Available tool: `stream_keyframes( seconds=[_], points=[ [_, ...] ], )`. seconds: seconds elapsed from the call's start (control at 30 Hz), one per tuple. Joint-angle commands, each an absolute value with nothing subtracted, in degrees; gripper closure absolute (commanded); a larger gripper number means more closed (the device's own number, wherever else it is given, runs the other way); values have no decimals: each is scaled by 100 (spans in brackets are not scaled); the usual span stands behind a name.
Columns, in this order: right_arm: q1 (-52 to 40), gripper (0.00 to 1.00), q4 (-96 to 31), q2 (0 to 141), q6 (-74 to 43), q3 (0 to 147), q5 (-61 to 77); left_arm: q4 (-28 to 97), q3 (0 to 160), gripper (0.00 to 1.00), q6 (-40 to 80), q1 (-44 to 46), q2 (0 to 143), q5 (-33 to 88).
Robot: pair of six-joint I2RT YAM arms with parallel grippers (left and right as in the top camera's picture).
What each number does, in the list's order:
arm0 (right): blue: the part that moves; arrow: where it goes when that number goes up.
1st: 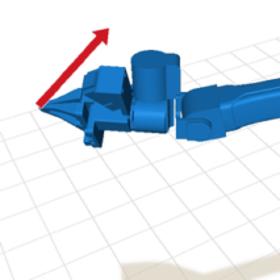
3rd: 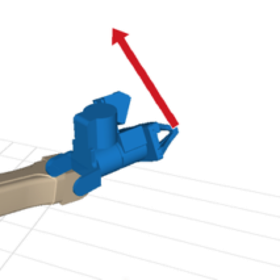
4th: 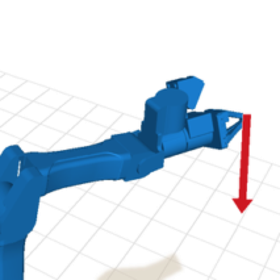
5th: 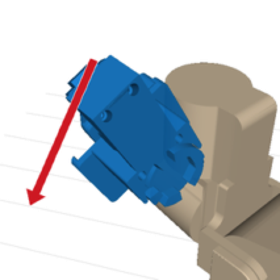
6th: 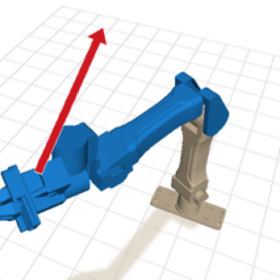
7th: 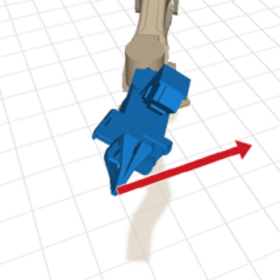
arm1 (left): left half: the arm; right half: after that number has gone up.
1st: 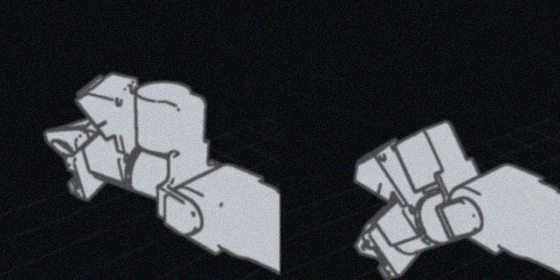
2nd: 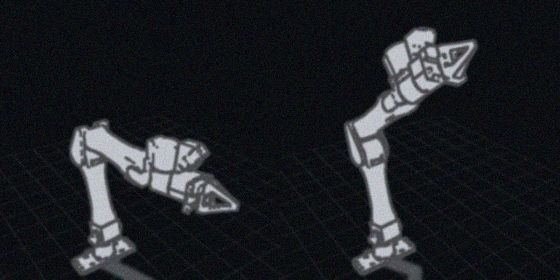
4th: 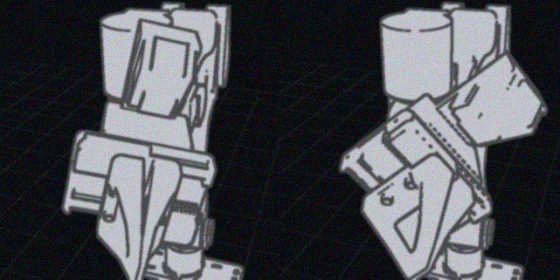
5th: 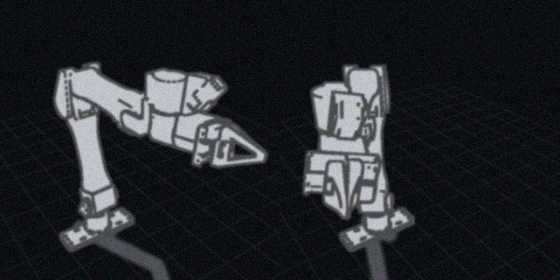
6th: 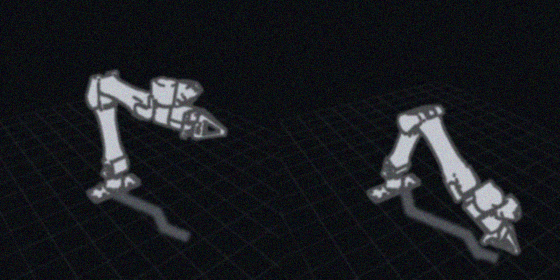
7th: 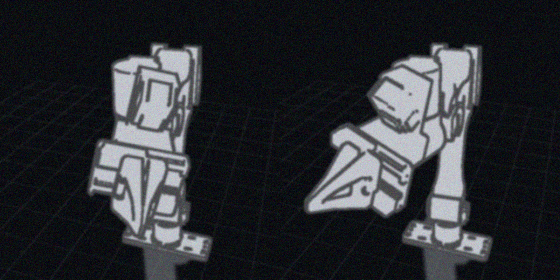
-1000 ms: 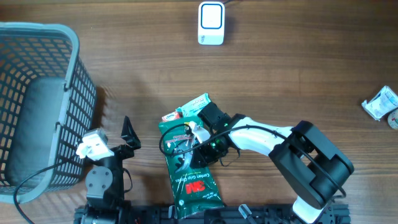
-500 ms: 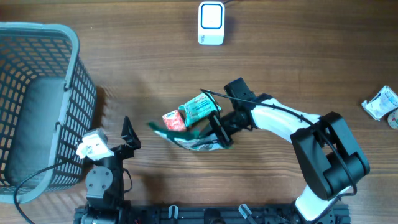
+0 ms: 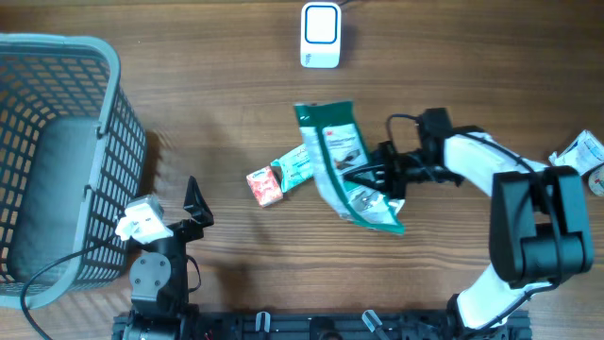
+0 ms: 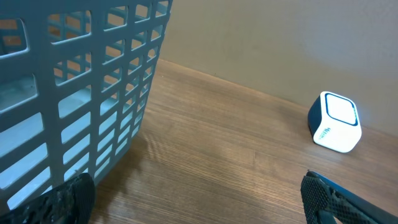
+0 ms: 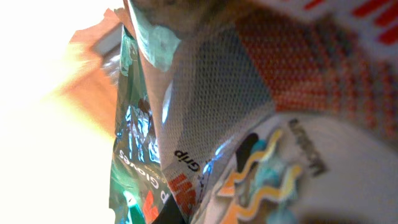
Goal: Scan the item barcode
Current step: 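Lift the 3M pack with the right gripper and hold it at the scanner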
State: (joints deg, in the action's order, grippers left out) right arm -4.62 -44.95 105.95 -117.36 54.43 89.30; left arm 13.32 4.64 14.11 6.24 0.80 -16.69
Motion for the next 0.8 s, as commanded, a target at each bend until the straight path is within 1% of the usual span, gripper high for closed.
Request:
stream_keyframes(
  seconds=[0.0, 0.1, 0.23, 0.3, 0.4, 0.5, 0.57, 0.6, 0.63, 0.67, 0.73, 0.77],
  points=[
    [-1, 95, -5000, 10477, -11848, 5507, 9242, 1319, 438, 0, 1439, 587, 38, -1743],
    [137, 96, -5487, 10477, -11845, 5507, 9244, 1321, 438, 0, 1439, 587, 38, -1743],
    [137, 95, -5548, 10477, -11845, 5513, 9244, 1319, 438, 0, 1439, 587, 38, -1743],
    [137, 95, -5393, 10477, -11841, 5540, 9244, 1319, 438, 0, 1439, 587, 38, -1743],
    [121, 95, -4560, 10322, -11616, 5898, 9220, 1321, 438, 0, 1439, 587, 38, -1743],
    [-78, 95, -4278, 9590, -11620, 6659, 9192, 1319, 438, 0, 1439, 587, 38, -1743],
    [-268, 95, -4047, 8954, -11754, 7393, 8405, 1319, 438, 0, 1439, 587, 38, -1743],
    [-346, 96, -3741, 8779, -11515, 7544, 7791, 1321, 438, 0, 1439, 587, 38, -1743],
    [-484, 96, -2856, 8517, -11268, 7599, 6726, 1319, 438, 0, 1439, 587, 38, -1743],
    [-626, 95, -2746, 8326, -11349, 7596, 6165, 1319, 438, 0, 1439, 587, 38, -1743],
    [-816, 95, -2757, 8226, -11159, 7596, 5494, 1319, 438, 0, 1439, 587, 38, -1743],
    [-950, 95, -2757, 8228, -11303, 7596, 5052, 1319, 438, 0, 1439, 587, 38, -1743]
  ],
)
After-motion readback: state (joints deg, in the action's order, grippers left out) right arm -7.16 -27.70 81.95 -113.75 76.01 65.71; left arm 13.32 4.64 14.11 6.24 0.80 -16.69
